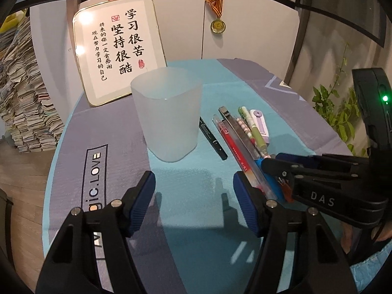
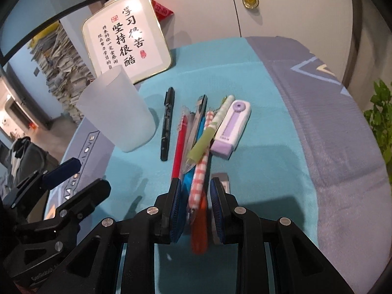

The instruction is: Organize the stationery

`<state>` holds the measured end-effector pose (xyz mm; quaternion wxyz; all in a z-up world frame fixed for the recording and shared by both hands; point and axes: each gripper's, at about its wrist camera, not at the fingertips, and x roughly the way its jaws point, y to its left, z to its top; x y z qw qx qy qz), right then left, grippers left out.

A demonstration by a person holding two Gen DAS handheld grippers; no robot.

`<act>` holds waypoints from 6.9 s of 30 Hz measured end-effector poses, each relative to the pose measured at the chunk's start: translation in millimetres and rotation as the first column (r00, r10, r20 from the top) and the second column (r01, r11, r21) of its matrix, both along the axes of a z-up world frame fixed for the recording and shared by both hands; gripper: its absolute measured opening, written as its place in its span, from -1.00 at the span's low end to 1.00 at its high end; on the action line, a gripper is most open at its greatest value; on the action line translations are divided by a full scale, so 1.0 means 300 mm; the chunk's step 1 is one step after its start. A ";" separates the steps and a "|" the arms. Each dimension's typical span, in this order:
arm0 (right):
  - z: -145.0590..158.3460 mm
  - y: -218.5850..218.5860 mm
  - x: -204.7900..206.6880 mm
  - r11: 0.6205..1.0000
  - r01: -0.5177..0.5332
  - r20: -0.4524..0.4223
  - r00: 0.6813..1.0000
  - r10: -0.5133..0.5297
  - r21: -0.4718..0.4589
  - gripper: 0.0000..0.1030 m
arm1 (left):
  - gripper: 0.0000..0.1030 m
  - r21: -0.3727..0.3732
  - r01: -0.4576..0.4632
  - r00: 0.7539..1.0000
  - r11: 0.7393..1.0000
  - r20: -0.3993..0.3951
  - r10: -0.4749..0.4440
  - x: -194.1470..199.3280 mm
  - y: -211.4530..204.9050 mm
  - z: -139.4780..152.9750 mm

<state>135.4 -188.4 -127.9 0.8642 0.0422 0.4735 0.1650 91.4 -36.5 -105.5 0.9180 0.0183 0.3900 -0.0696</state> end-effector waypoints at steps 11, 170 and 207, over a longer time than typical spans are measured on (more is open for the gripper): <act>-0.010 -0.182 -0.001 0.977 0.192 0.014 0.981 -0.192 -0.094 -0.60 | 0.25 0.002 0.066 0.998 0.998 -0.014 -0.066 0.007 -0.078 -0.020; 0.474 0.008 -0.102 0.999 -0.026 0.363 0.932 0.013 0.031 -0.74 | -0.84 -0.066 0.103 0.994 0.992 0.047 -0.100 -0.072 0.037 0.139; 0.371 0.287 0.199 0.993 -0.105 0.352 0.933 0.079 0.053 -0.74 | -0.84 -0.092 0.044 0.996 0.995 0.083 -0.036 -0.103 0.183 0.206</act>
